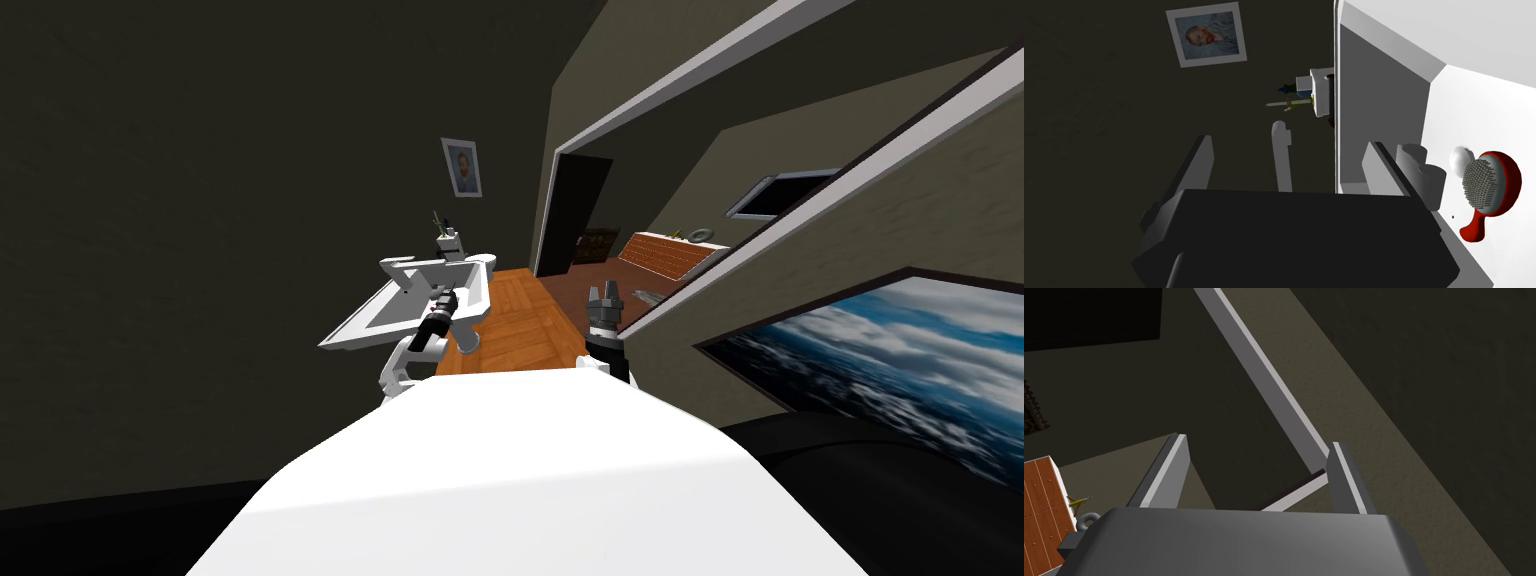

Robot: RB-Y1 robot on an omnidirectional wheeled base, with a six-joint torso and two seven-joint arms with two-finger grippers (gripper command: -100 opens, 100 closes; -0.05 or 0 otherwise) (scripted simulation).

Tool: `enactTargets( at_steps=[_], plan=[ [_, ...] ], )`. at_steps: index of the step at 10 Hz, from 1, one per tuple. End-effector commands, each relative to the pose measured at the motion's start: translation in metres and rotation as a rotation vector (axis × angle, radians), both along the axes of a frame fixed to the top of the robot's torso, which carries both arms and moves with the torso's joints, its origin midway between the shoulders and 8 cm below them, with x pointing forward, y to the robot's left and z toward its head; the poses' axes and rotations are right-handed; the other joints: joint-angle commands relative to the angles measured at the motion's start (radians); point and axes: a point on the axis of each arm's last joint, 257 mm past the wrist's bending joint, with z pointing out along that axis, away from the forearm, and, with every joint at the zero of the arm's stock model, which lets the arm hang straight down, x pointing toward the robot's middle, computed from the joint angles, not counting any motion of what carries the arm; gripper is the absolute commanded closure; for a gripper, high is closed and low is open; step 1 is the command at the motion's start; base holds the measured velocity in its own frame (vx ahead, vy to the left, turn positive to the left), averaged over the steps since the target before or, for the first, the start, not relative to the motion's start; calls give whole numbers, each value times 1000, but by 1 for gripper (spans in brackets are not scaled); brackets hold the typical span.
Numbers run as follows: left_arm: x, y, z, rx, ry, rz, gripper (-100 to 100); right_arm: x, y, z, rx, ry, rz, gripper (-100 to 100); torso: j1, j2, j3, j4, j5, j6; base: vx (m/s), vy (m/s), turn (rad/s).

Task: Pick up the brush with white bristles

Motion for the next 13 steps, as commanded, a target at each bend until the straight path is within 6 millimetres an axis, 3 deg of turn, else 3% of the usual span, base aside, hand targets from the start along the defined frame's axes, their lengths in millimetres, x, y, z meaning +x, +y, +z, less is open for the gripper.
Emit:
enactTargets(
  at_steps=[1, 13],
  plan=[
    [10, 3, -10, 10, 42, 6, -100, 0, 0, 0, 0, 0, 0, 0, 0, 0, 0, 0, 0, 0, 3, -4, 52],
    [35, 22, -70, 37, 306, 82, -100, 0, 0, 0, 0, 0, 0, 0, 1, -1, -1, 0, 0, 0, 16, 5, 26]
  ],
)
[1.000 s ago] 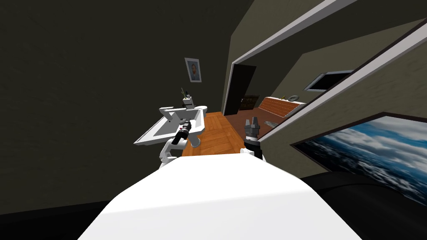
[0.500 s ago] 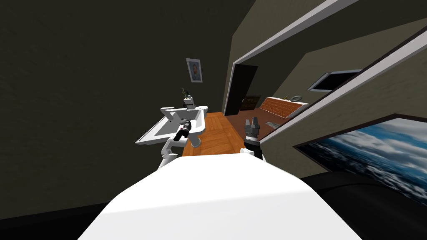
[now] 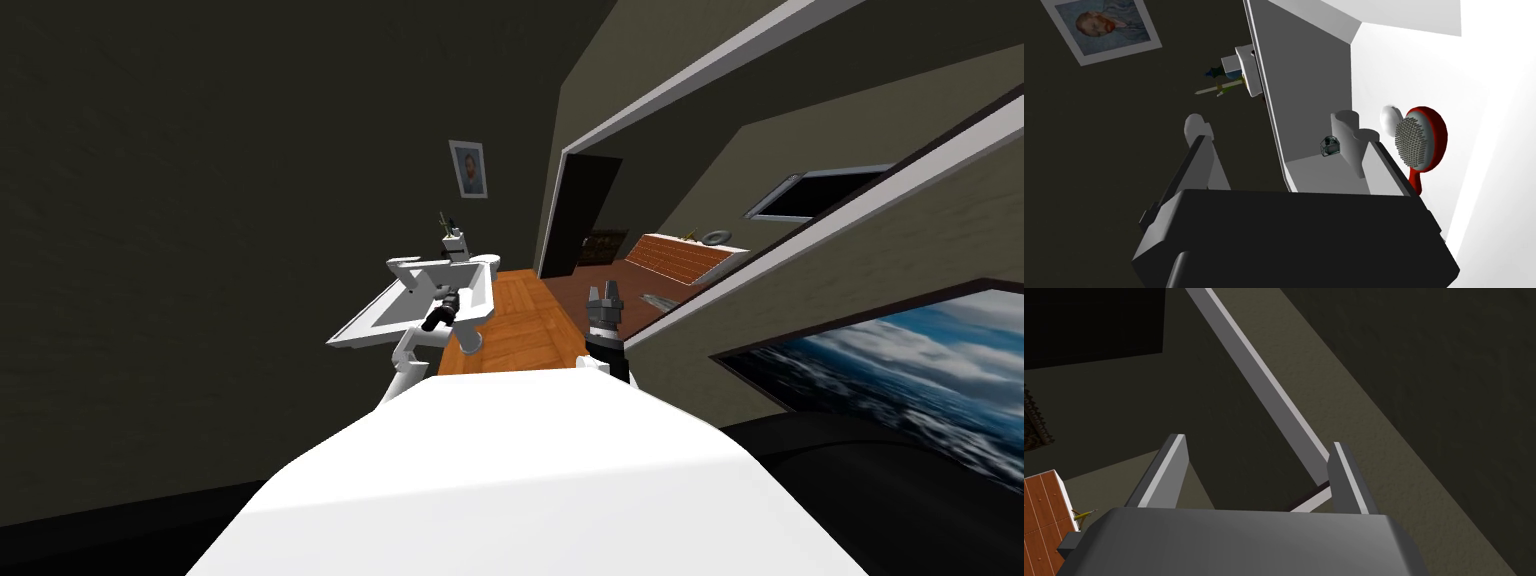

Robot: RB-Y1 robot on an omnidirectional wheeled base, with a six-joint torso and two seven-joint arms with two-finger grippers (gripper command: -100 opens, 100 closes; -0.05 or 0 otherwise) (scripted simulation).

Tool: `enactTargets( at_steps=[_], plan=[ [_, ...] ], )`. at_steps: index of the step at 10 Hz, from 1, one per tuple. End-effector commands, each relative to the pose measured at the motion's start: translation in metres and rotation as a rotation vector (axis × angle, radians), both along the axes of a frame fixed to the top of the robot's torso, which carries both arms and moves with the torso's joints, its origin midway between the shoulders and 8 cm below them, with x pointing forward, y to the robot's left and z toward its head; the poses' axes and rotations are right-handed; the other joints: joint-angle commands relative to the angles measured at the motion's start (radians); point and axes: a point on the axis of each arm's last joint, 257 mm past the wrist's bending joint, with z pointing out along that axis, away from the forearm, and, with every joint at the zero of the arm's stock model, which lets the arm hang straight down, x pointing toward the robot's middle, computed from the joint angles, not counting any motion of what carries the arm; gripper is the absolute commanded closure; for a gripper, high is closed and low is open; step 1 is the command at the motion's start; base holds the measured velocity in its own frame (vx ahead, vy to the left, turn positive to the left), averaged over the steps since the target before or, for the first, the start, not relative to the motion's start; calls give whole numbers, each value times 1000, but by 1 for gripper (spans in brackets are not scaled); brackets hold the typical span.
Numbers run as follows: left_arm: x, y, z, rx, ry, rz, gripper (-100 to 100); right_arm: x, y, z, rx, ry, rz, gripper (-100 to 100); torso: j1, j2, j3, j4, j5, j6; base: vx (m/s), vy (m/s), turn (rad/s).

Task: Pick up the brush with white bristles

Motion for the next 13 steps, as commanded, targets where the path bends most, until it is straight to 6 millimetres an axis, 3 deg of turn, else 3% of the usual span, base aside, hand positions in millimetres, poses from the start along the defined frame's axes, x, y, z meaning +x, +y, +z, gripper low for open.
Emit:
enactTargets(
  at_steps=[1, 5, 13],
  plan=[
    [1, 4, -9, 3, 43, 16, -100, 0, 0, 0, 0, 0, 0, 0, 0, 0, 0, 0, 0, 0, 42, 9, 22],
    [11, 8, -26, 7, 134, 46, -100, 0, 0, 0, 0, 0, 0, 0, 0, 0, 0, 0, 0, 0, 36, 16, 28],
    [7, 17, -58, 12, 304, 110, -100, 0, 0, 0, 0, 0, 0, 0, 1, 0, 0, 0, 0, 0, 34, 18, 18]
  ],
)
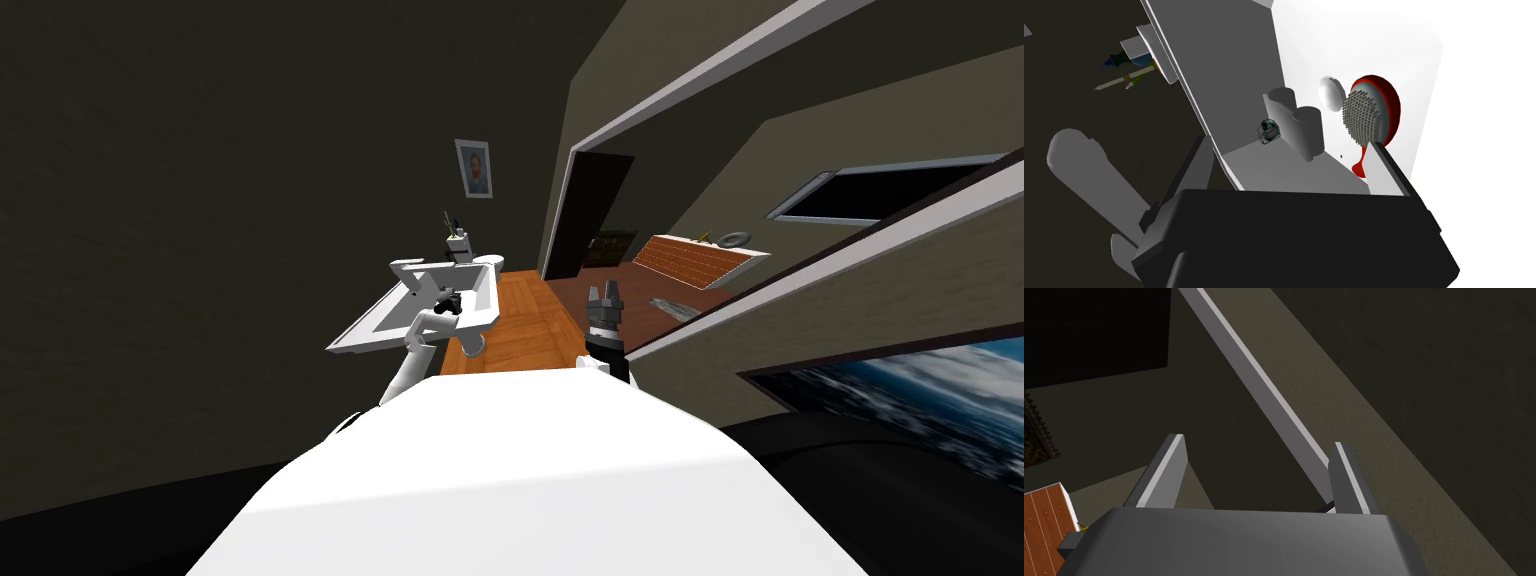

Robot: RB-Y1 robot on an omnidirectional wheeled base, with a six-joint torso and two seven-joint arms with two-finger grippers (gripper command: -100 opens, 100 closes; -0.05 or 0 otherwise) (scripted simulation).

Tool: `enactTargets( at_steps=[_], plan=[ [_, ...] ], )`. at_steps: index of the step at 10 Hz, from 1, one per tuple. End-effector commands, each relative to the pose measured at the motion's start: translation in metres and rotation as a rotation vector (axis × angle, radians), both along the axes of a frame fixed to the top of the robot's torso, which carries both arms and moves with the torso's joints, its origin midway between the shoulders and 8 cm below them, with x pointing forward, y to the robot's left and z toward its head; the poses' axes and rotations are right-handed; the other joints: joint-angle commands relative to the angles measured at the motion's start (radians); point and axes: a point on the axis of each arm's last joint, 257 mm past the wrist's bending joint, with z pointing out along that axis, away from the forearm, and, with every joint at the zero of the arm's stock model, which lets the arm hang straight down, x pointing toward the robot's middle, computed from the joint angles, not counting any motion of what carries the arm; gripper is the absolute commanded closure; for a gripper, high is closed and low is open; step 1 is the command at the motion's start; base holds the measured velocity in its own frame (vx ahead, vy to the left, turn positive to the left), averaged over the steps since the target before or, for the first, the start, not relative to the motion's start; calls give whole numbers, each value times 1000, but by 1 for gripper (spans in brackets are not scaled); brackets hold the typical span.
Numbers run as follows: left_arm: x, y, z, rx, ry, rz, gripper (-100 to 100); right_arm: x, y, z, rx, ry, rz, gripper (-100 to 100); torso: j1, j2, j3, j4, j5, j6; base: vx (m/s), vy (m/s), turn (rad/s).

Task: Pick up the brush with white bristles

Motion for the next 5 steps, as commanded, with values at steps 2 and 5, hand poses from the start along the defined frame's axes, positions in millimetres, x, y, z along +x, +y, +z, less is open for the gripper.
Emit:
enactTargets(
  at_steps=[2, 5],
  plan=[
    [-1, 2, -10, 2, 62, 23, -100, 0, 0, 0, 0, 0, 0, 0, 1, 0, 0, 0, 0, 0, 32, 27, 36],
    [-3, 3, -18, 4, 123, 47, -100, 0, 0, 0, 0, 0, 0, 0, 1, -1, 0, 0, 0, 0, 31, 27, 24]
  ],
)
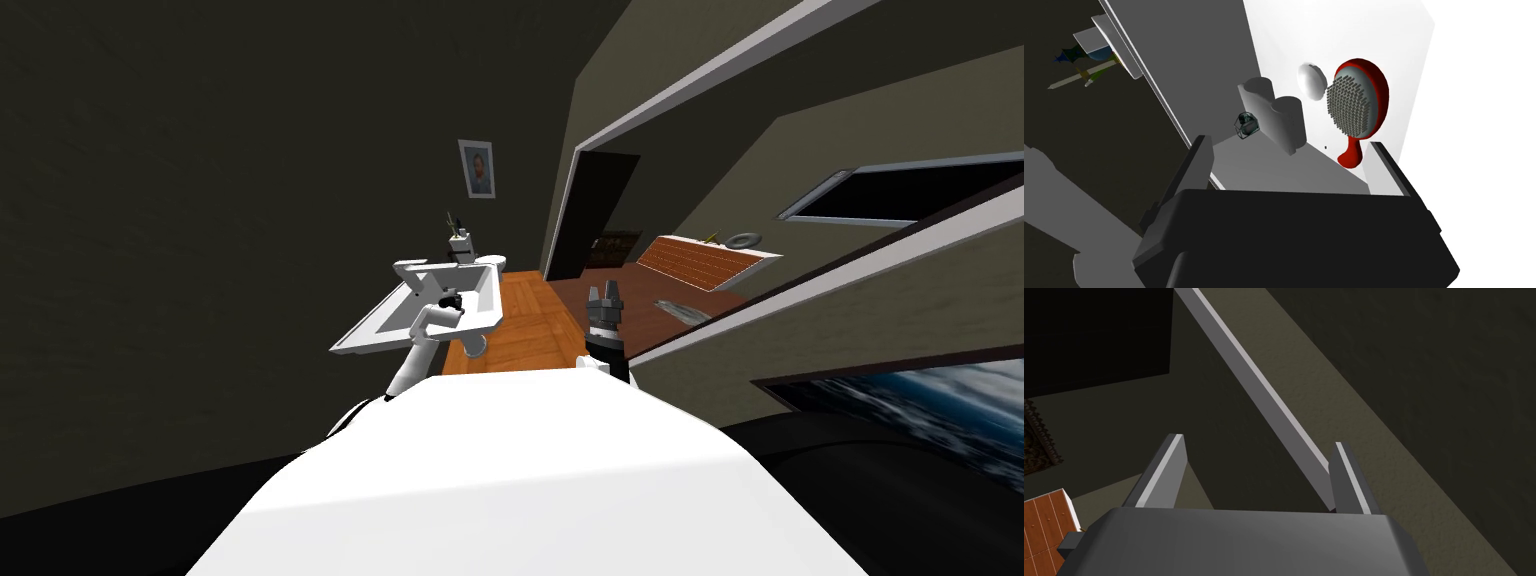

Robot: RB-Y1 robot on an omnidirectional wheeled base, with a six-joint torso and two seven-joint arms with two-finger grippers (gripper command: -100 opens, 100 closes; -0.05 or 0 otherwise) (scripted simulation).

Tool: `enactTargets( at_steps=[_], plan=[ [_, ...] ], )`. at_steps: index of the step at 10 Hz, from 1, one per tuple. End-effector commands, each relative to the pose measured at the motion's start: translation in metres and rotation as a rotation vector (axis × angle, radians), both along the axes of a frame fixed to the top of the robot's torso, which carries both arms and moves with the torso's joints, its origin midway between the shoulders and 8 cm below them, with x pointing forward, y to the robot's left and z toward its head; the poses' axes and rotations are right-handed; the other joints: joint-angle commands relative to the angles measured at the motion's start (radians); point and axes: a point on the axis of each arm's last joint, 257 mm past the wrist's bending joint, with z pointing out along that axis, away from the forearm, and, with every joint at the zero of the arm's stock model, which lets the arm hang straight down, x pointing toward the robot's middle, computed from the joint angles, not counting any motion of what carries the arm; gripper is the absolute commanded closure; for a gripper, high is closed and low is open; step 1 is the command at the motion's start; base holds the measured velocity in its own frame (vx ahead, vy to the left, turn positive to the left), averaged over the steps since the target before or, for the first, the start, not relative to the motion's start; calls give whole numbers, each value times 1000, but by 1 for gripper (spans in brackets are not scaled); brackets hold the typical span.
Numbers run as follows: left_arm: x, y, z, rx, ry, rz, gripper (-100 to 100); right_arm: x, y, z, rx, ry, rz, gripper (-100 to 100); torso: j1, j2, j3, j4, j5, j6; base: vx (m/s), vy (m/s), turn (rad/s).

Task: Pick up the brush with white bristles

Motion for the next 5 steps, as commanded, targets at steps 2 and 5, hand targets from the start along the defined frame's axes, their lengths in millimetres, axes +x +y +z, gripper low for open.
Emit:
enactTargets(
  at_steps=[2, 5],
  plan=[
    [-1, 0, -8, 1, 60, 22, -100, 0, 0, 0, 0, 0, 0, 0, -1, 1, 1, 0, 0, 0, 18, 26, 20],
    [-8, 1, -19, 3, 139, 52, -100, 0, 0, 0, 0, 0, 0, 0, 2, 1, 0, 0, 0, 0, 26, 56, 30]
  ],
)
